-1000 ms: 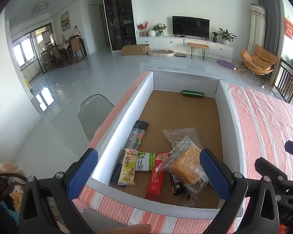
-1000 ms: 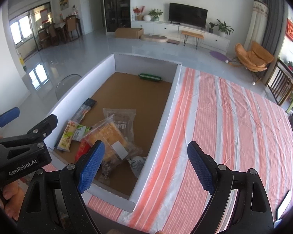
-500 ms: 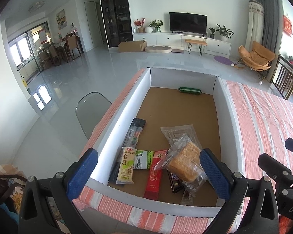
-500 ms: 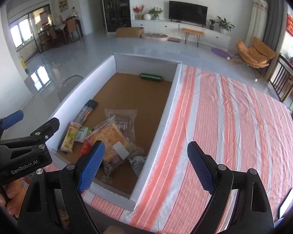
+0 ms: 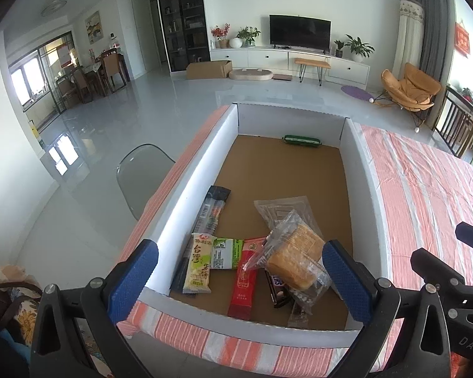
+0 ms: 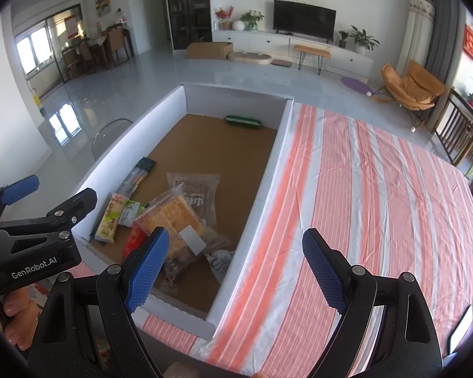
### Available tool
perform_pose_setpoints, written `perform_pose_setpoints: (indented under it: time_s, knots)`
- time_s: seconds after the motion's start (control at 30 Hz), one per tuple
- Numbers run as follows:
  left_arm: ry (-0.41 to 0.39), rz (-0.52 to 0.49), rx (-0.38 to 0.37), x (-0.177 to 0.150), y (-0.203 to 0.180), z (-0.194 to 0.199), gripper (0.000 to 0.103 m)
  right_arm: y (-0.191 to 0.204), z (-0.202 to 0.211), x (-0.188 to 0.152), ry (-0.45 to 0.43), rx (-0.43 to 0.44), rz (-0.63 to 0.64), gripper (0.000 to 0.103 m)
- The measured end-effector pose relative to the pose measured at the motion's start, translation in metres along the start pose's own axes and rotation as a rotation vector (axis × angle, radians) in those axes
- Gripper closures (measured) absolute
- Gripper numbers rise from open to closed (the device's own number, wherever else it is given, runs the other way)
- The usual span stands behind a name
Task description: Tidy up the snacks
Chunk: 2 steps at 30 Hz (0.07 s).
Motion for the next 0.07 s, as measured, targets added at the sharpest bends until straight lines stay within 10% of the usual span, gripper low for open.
perform_pose_setpoints:
  time_s: [0.07]
  knots:
    - [-0.003,-0.004,0.007,-0.0005,0.0014,0.0004,0.0,0.0028,0.0002,0.0005,0.001,0.004,0.004,0.014]
Point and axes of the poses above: each gripper's, at about its wrist camera, not at the fingertips, and z roughly against the way its jaws point, y to its left, x to its top, the point moved 10 cm from there along -z, roughly the way its jaws point, and after that the axes turned 14 degrees about z, right-handed, at the moved point
